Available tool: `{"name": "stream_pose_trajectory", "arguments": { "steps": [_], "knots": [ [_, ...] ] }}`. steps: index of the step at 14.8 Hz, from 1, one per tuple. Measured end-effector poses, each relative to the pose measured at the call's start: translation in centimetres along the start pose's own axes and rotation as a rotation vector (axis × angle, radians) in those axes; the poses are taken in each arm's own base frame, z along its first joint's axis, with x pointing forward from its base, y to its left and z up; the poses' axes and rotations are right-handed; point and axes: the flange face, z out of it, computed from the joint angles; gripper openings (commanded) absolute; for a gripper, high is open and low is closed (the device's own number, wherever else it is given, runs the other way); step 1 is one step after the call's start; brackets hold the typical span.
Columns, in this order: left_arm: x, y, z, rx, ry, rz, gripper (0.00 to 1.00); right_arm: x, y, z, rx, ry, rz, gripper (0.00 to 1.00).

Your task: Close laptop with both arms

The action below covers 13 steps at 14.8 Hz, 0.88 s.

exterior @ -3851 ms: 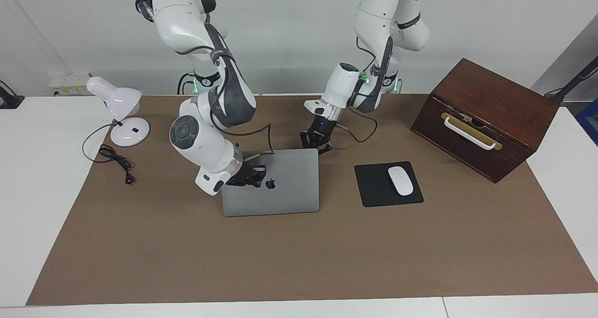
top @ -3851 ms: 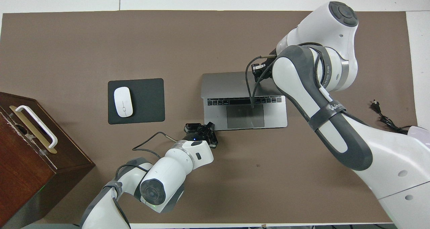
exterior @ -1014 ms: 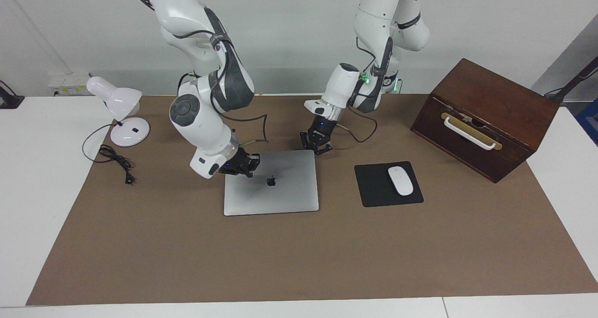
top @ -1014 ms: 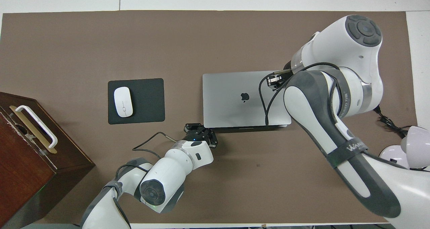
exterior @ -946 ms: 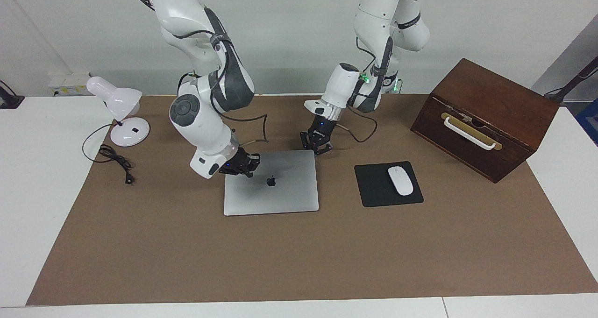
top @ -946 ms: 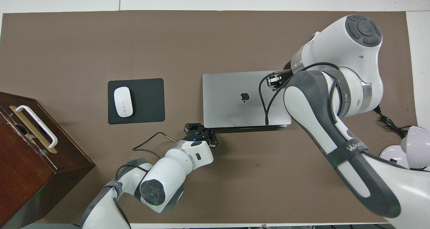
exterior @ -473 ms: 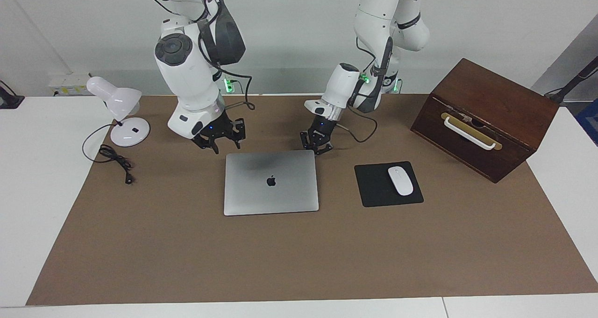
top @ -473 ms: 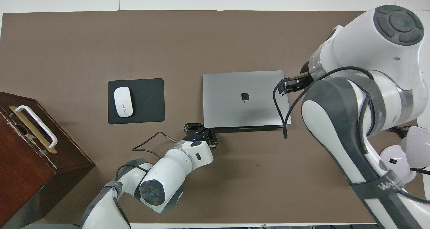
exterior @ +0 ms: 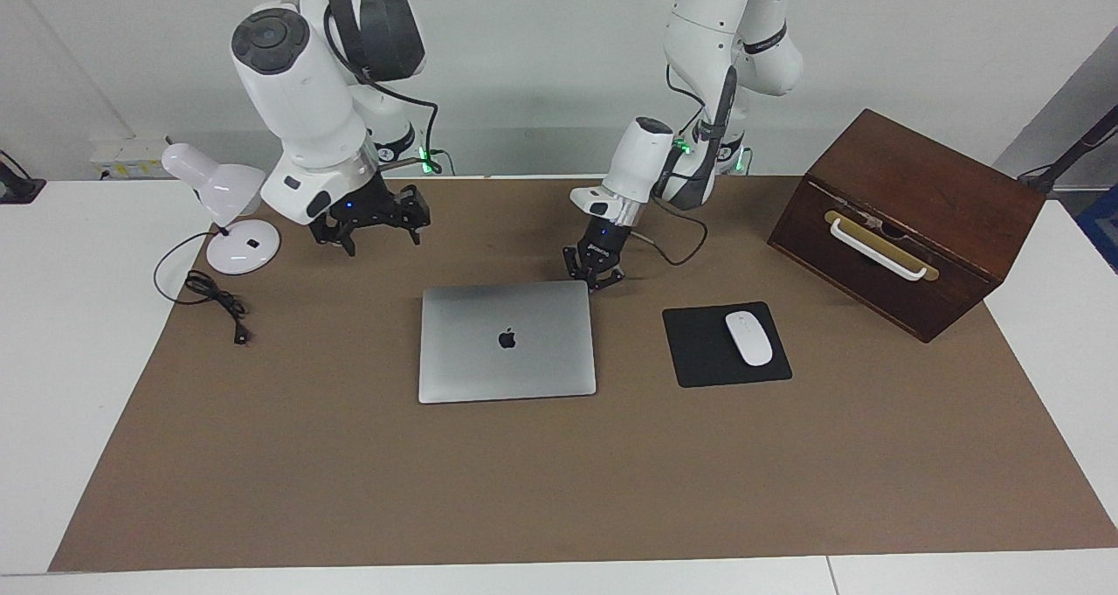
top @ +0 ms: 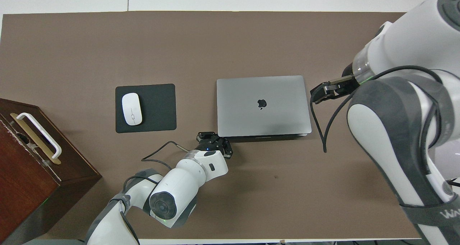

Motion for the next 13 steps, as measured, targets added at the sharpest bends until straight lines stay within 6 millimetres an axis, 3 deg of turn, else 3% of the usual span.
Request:
{"name": "stream_pose_trajectory", "arguments": {
  "steps": [3,6,13],
  "knots": [
    [1.4,-0.7,-2.8,0.002,-0.088,-0.006,0.00,0.1,0.5,0.2,0.001,-0.005,0.009,1.00],
    [2.4,-2.1,-6.8,0.003,-0.206,0.008,0.00,0.1,1.9,0.6,0.002,-0.014,0.032,1.00],
    [3.9,-7.4,-17.1,0.013,-0.372,-0.047,0.00,0.0,3.4,0.4,-0.034,-0.011,0.050,1.00]
  ]
}}
